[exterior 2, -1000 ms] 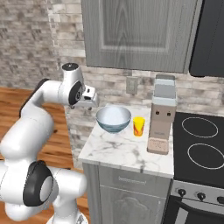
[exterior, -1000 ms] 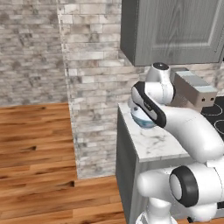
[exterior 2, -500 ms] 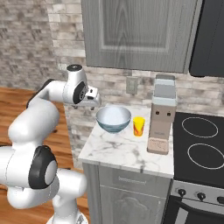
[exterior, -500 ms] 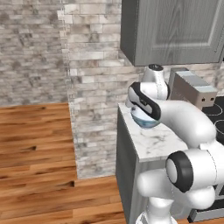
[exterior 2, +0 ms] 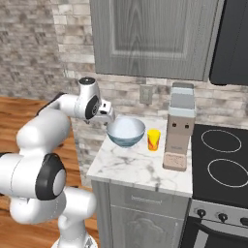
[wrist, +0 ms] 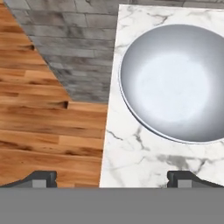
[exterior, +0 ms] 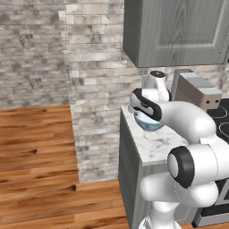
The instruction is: Pick the cup and bowl from the counter and place them on the counter next to the sink.
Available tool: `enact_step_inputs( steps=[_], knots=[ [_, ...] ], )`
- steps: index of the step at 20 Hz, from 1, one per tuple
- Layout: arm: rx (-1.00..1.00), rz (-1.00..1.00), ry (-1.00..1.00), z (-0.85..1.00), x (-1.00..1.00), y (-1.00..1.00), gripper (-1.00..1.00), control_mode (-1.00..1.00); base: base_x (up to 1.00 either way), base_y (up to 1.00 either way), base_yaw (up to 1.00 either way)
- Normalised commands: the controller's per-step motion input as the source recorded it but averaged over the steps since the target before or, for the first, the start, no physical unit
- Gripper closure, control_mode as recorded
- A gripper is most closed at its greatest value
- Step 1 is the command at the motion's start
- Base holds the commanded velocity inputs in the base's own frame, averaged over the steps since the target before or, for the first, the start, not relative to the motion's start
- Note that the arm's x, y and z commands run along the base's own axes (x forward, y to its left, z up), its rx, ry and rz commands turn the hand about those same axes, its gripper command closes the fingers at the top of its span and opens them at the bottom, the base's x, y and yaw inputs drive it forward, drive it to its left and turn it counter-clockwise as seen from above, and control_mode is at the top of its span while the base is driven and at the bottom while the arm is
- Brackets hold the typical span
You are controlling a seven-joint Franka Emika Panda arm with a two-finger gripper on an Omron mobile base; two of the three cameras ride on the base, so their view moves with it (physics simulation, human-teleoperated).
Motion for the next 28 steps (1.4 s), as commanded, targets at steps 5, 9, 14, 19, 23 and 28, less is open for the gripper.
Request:
enact_step_inputs(
  steps=[5,9,14,19,23,28],
  knots=[
    [0.00,0.00,0.00,-0.23,0.24,-0.08,-1.00,-1.00,0.00,0.00,0.00],
    [0.00,0.00,0.00,-0.19,0.30,-0.01,-1.00,-1.00,0.00,0.00,0.00],
    [0.00,0.00,0.00,-0.22,0.37,0.00,-1.00,-1.00,0.00,0.00,0.00],
    [0.00,0.00,0.00,-0.20,0.34,0.00,-1.00,-1.00,0.00,0.00,0.00],
    [0.00,0.00,0.00,-0.16,0.33,-0.03,-1.00,-1.00,0.00,0.00,0.00],
    [0.00,0.00,0.01,-0.14,0.31,-0.13,-1.00,-1.00,0.00,0.00,0.00]
  ],
)
